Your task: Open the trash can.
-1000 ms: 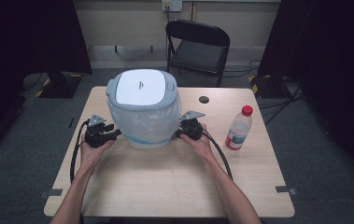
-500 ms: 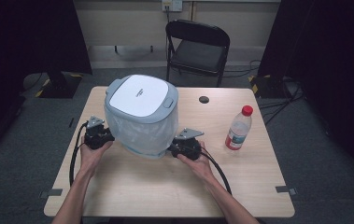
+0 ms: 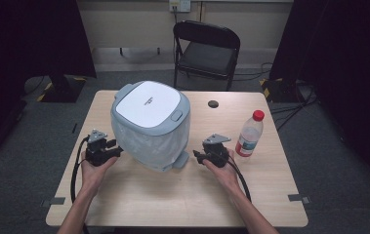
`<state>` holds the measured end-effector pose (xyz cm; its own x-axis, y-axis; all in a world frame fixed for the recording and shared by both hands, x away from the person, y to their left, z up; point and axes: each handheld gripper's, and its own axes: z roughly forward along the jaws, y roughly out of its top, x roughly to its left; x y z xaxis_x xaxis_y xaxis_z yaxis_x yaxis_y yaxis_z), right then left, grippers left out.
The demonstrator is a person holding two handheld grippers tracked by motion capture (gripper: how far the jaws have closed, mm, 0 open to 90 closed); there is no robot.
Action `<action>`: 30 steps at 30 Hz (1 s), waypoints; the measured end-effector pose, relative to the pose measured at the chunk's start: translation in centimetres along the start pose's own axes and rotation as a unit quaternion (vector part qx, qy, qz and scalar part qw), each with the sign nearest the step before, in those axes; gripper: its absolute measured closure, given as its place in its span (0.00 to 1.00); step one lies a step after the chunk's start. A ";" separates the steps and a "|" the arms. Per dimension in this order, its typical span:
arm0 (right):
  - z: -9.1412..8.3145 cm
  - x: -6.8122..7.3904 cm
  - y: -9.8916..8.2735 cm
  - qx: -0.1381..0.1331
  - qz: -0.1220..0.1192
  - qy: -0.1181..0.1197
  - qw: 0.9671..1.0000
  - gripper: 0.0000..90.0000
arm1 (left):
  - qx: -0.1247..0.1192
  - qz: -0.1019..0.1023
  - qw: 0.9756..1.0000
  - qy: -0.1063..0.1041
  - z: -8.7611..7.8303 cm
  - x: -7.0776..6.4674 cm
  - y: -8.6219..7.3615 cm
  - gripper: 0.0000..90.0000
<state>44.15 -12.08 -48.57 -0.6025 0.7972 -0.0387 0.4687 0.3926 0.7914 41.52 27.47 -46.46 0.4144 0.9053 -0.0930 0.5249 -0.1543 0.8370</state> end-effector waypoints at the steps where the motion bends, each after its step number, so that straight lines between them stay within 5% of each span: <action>1: 0.5 -0.2 -0.1 0.003 0.002 -0.005 1.000 0.55 | -0.004 -0.001 1.000 0.002 0.0 -0.1 -0.2 0.58; 7: 2.2 0.3 0.2 -0.005 0.000 0.029 1.000 0.59 | -0.004 -0.020 1.000 -0.006 0.4 0.2 -0.4 0.60; 9: 2.5 0.7 0.7 -0.010 -0.003 0.037 0.999 0.67 | -0.006 -0.038 0.999 -0.013 0.7 0.4 -0.5 0.61; 11: 2.7 1.2 1.0 -0.007 -0.011 0.032 0.999 0.70 | -0.009 -0.035 0.999 -0.015 0.8 0.5 -0.5 0.60; 14: 2.4 2.2 0.8 0.001 -0.018 0.056 0.998 0.73 | -0.013 -0.039 0.999 -0.009 1.1 0.9 -0.5 0.63; 16: 2.0 2.7 0.7 0.002 -0.038 0.062 0.997 0.72 | -0.015 -0.040 0.999 -0.006 1.2 1.1 -0.4 0.66; 21: 1.2 4.1 0.1 0.002 -0.033 0.085 0.996 0.75 | -0.017 -0.059 0.998 -0.020 1.4 1.7 -0.3 0.73; 22: 1.1 4.5 0.0 0.004 -0.036 0.094 0.995 0.72 | -0.014 -0.072 0.997 -0.025 1.5 2.1 -0.2 0.75; 24: 0.6 5.4 0.0 0.013 -0.054 0.120 0.991 0.62 | -0.008 -0.059 0.998 -0.023 1.5 2.5 0.3 0.67; 27: 0.2 5.4 0.0 0.023 -0.052 0.124 0.991 0.61 | -0.013 -0.054 0.998 -0.022 1.2 2.3 0.4 0.62; 28: 0.1 4.3 0.1 0.029 -0.040 0.094 0.994 0.60 | -0.010 -0.041 0.999 -0.018 0.8 2.0 0.4 0.61; 30: 0.1 2.8 0.2 0.023 -0.012 0.076 0.997 0.60 | -0.008 -0.035 0.999 -0.018 0.6 1.9 0.4 0.63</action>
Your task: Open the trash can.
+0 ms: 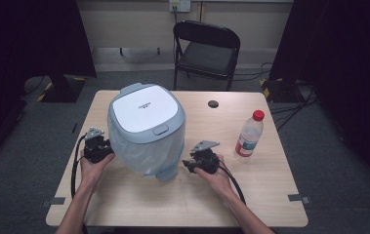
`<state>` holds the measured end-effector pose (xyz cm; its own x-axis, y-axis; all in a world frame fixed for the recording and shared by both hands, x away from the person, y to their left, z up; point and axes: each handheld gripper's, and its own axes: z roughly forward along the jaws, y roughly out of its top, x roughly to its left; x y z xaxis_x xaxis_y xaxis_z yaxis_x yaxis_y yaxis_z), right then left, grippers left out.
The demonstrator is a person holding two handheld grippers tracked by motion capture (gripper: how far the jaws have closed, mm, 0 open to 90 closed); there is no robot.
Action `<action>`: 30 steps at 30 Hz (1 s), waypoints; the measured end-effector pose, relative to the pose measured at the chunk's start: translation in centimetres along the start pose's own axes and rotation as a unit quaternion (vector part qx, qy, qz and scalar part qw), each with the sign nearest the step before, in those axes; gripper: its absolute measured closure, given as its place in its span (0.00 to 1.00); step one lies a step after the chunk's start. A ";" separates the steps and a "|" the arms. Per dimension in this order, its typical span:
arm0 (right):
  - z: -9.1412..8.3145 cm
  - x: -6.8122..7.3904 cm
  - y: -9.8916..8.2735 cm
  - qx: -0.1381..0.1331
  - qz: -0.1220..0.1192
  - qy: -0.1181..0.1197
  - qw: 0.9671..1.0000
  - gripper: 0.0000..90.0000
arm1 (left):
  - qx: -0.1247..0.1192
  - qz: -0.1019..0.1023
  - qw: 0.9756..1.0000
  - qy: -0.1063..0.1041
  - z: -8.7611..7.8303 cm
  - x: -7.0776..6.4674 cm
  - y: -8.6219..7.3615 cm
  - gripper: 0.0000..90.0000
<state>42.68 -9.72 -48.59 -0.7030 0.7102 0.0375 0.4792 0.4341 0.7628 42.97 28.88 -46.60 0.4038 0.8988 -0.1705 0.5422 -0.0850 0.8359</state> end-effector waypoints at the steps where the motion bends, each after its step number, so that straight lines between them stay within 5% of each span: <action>1: 0.0 0.0 0.0 0.000 0.000 0.000 1.000 0.60 | 0.000 0.000 1.000 0.000 0.0 0.0 0.0 0.64; 2: 0.1 -1.2 0.5 -0.014 0.011 -0.023 1.000 0.60 | -0.005 -0.006 1.000 0.000 0.2 -0.2 0.0 0.67; 11: 0.9 -3.7 5.2 -0.076 0.034 -0.054 0.995 0.59 | -0.003 0.019 1.000 -0.011 2.1 -0.6 1.1 0.67; 12: 0.7 -4.4 6.2 -0.082 0.037 -0.071 0.993 0.56 | 0.002 0.023 1.000 -0.013 2.5 -0.8 1.5 0.67; 15: 0.2 -5.1 6.7 -0.097 0.040 -0.057 0.993 0.55 | 0.004 0.026 1.000 -0.018 2.7 -1.1 1.6 0.71; 18: -0.4 -4.5 6.7 -0.113 0.032 -0.009 0.993 0.58 | 0.007 0.035 0.999 -0.027 2.7 -1.3 1.6 0.72; 20: -0.7 -3.4 6.6 -0.116 0.021 -0.026 0.993 0.71 | 0.012 0.043 0.999 -0.028 2.4 -1.5 1.6 0.75; 25: -1.5 -2.4 5.8 -0.115 0.014 -0.001 0.993 0.70 | 0.015 0.053 0.998 -0.026 1.7 -1.6 1.4 0.75; 30: -2.8 -0.9 4.9 -0.109 0.003 0.011 0.994 0.73 | 0.009 0.037 0.998 -0.046 1.4 -1.6 0.8 0.78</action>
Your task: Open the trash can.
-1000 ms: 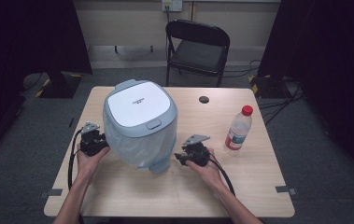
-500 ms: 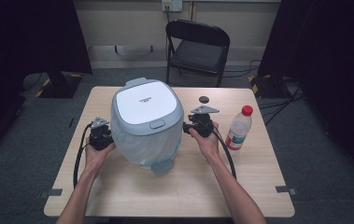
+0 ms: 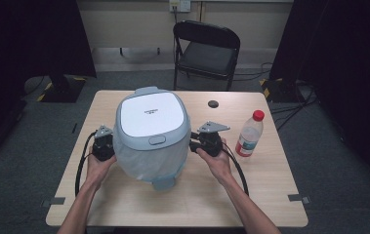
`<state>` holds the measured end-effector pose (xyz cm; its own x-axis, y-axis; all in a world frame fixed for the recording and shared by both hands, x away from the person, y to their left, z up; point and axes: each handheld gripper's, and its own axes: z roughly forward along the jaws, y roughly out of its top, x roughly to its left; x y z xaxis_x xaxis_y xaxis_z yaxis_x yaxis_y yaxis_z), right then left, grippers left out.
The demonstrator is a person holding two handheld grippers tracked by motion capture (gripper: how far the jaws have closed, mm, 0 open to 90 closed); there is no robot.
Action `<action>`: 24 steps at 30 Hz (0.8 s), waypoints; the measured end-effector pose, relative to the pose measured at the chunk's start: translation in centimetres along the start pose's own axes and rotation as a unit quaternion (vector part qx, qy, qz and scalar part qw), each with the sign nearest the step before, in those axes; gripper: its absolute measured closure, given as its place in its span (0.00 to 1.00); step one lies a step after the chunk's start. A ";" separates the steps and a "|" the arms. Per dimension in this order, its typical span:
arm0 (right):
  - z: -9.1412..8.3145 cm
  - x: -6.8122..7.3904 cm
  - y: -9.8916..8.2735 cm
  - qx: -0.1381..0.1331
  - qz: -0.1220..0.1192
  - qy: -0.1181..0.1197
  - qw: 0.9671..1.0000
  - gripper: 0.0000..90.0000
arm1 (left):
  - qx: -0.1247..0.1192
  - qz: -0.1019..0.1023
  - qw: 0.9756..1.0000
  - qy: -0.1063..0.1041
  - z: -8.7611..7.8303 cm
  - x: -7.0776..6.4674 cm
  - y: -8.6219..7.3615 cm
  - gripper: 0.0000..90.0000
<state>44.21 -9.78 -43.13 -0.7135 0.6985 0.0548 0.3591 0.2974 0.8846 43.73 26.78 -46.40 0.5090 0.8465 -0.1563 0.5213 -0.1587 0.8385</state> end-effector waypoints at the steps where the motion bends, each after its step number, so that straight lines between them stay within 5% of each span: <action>1: -0.2 0.3 -0.1 0.001 -0.004 0.003 1.000 0.73 | -0.006 -0.005 1.000 -0.001 0.0 -0.1 -0.2 0.78; 5: -1.0 0.9 -0.3 0.008 -0.009 0.011 1.000 0.72 | -0.011 -0.011 1.000 -0.011 -0.2 -0.2 -0.8 0.79; 14: -2.3 2.1 -1.2 0.010 -0.011 0.042 0.999 0.69 | 0.022 0.029 0.999 -0.016 -1.3 -0.6 -0.9 0.78; 19: -2.6 2.5 -1.2 0.018 -0.020 0.042 0.999 0.64 | 0.022 0.031 0.999 -0.013 -1.5 -0.8 -1.0 0.78; 24: -2.0 2.0 -1.3 0.036 -0.019 0.035 0.999 0.56 | 0.022 0.021 0.999 -0.010 -1.8 -0.2 -1.7 0.61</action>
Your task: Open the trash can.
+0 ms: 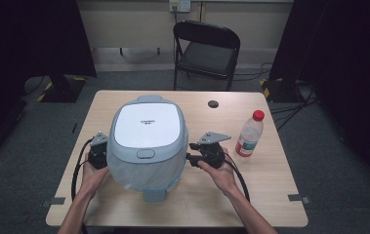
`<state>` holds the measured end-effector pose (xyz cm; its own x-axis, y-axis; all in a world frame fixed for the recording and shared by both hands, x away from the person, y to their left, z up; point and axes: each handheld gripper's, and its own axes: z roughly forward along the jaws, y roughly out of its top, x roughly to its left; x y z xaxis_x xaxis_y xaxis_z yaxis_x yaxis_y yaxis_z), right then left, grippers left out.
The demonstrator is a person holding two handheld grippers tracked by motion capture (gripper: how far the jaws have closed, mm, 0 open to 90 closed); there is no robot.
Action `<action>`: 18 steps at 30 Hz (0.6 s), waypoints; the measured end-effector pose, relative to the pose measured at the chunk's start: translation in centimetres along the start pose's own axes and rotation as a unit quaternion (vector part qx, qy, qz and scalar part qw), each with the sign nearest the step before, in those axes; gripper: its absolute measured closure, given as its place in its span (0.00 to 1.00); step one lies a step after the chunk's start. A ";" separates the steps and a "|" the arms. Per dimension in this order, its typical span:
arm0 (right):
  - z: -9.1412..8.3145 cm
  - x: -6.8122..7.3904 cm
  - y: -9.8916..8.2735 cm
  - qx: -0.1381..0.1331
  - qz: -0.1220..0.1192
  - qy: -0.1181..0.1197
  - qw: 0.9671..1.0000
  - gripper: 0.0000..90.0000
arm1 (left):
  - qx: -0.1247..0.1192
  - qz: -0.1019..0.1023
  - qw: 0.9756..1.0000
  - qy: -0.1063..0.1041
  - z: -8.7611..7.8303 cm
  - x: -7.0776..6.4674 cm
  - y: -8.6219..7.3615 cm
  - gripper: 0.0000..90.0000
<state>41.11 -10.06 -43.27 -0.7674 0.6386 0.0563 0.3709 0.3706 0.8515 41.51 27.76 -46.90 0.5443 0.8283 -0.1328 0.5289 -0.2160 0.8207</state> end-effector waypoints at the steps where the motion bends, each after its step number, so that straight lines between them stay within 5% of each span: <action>1: 0.1 -0.1 0.0 0.006 0.001 -0.001 1.000 0.54 | -0.001 -0.005 1.000 -0.004 -0.1 0.1 -0.2 0.57; 7: -0.6 -0.5 -0.2 0.014 0.013 0.007 1.000 0.48 | 0.015 -0.023 0.999 0.025 -1.0 0.7 -0.8 0.51; 12: -2.7 -1.2 -0.2 0.007 0.026 0.026 0.999 0.38 | 0.037 -0.014 0.998 0.050 -1.7 1.3 -2.5 0.47; 18: -4.8 -0.7 1.0 -0.022 0.022 0.034 0.999 0.48 | 0.060 0.006 0.996 0.059 -1.3 0.4 -3.5 0.41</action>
<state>39.53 -13.36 -39.92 -0.7856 0.6054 0.1277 0.3820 0.3122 0.8698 38.98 29.52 -49.11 0.4740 0.8790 -0.0519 0.6012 -0.2800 0.7485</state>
